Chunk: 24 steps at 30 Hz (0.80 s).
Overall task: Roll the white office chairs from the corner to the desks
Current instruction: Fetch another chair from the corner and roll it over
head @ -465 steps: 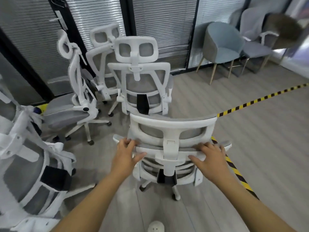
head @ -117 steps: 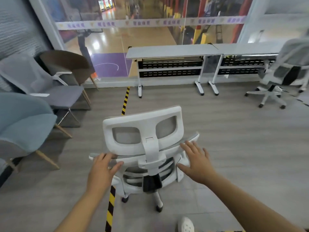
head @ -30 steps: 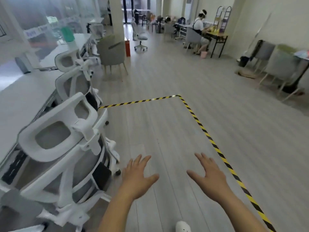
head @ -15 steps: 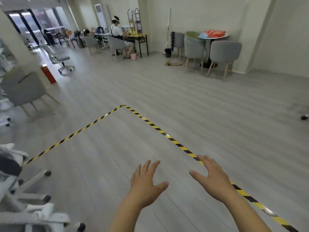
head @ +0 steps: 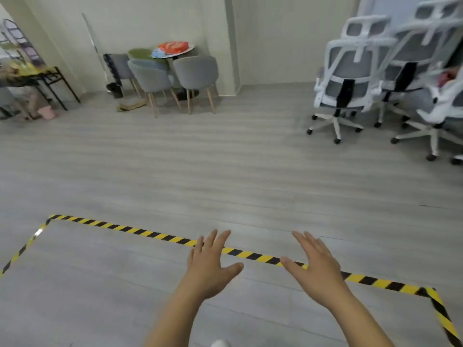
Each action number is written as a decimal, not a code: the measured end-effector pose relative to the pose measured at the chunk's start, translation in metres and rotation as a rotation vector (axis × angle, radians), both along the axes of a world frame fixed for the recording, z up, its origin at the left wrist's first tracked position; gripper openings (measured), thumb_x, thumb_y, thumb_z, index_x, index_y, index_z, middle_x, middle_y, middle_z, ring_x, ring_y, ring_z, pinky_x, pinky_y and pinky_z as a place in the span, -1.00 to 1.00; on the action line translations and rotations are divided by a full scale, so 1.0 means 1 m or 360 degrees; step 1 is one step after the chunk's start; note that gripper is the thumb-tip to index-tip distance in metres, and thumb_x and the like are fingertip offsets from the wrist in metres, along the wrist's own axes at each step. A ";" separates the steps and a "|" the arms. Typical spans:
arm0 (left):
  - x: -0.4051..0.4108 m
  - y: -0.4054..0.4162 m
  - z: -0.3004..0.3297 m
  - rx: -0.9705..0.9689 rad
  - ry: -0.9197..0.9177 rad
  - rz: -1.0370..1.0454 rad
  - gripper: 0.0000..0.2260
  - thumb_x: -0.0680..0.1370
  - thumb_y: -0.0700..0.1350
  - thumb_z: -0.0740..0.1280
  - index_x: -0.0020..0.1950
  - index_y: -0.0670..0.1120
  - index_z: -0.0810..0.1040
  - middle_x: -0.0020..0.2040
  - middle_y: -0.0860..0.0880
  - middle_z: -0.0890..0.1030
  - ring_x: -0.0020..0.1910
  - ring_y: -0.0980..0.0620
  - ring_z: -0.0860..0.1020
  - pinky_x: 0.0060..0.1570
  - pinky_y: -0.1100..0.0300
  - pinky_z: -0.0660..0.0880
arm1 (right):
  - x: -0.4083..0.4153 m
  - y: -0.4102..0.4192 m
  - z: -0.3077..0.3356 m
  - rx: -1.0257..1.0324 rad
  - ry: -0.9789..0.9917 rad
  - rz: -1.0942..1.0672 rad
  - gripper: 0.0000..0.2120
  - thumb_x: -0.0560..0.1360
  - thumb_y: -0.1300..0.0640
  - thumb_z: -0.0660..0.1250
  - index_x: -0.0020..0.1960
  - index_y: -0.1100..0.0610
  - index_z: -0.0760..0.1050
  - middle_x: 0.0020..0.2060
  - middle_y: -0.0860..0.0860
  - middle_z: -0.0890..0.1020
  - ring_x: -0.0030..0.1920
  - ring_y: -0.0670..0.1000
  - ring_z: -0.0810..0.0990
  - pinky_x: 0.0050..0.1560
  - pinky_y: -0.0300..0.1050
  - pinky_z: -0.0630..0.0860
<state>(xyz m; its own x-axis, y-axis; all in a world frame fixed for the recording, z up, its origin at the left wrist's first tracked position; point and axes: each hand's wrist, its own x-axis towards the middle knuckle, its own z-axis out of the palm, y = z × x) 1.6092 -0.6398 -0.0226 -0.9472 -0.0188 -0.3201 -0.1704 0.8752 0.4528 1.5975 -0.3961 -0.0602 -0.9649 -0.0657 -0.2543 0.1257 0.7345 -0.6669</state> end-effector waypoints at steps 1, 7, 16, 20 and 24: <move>-0.023 0.010 -0.004 -0.0010 -0.0015 -0.0063 -0.31 0.52 0.23 0.26 0.53 0.25 -0.05 0.58 0.12 -0.10 0.55 -0.03 -0.19 0.50 -0.05 -0.08 | -0.012 0.012 -0.005 0.0013 -0.0006 -0.0055 -0.33 0.52 -0.31 0.20 0.54 -0.23 0.04 0.58 -0.14 0.01 0.58 -0.03 -0.13 0.50 0.08 0.00; -0.189 0.063 -0.032 -0.0032 -0.0027 -0.0378 -0.32 0.51 0.24 0.25 0.53 0.27 -0.05 0.58 0.13 -0.14 0.55 -0.04 -0.21 0.50 -0.08 -0.11 | -0.127 0.080 -0.023 0.0149 -0.0026 -0.0310 -0.32 0.52 -0.30 0.21 0.55 -0.23 0.02 0.58 -0.15 -0.03 0.58 -0.03 -0.16 0.51 0.10 -0.05; -0.462 0.151 -0.012 0.0080 0.0038 -0.0619 -0.32 0.52 0.25 0.25 0.54 0.25 -0.03 0.58 0.11 -0.10 0.55 -0.07 -0.17 0.50 -0.07 -0.08 | -0.345 0.181 0.045 0.0277 0.0082 -0.0621 -0.32 0.51 -0.32 0.20 0.55 -0.25 0.03 0.58 -0.18 0.00 0.57 -0.09 -0.11 0.51 0.10 -0.03; -0.564 0.220 -0.002 0.0068 0.0050 -0.0828 -0.31 0.51 0.26 0.26 0.53 0.24 -0.02 0.59 0.10 -0.09 0.55 -0.07 -0.16 0.50 -0.07 -0.08 | -0.399 0.232 0.047 0.0218 0.0082 -0.0815 -0.33 0.50 -0.33 0.21 0.53 -0.29 0.03 0.57 -0.22 0.01 0.57 -0.11 -0.10 0.53 0.10 -0.01; -0.659 0.289 -0.005 0.0052 0.0059 -0.0988 -0.31 0.51 0.26 0.27 0.53 0.26 -0.02 0.58 0.12 -0.10 0.55 -0.06 -0.16 0.50 -0.08 -0.08 | -0.454 0.295 0.022 0.0215 0.0012 -0.0992 -0.33 0.48 -0.32 0.24 0.52 -0.28 0.07 0.57 -0.17 0.05 0.57 -0.07 -0.05 0.53 0.10 0.04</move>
